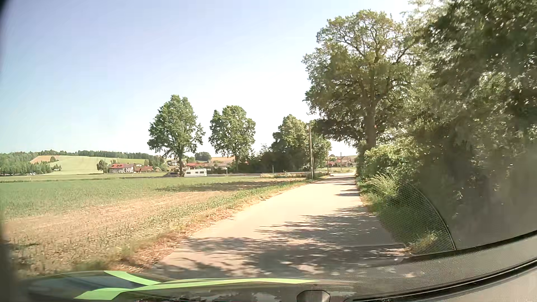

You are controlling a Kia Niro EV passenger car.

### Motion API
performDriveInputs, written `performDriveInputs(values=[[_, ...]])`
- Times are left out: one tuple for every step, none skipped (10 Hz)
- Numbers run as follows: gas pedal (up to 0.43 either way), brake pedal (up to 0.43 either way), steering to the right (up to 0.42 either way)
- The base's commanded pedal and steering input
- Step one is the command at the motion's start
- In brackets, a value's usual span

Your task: Follow the waypoints while adhering to traffic rules and regulations

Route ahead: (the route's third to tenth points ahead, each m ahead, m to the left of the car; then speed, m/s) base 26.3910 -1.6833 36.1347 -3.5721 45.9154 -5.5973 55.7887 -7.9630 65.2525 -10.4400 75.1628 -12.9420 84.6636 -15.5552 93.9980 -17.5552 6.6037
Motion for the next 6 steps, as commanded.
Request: performDriveInputs(values=[[0.169,0.0,0.04],[0.169,0.0,0.04],[0.169,0.0,0.041],[0.169,0.0,0.041],[0.169,0.0,0.041],[0.169,0.0,0.041]])
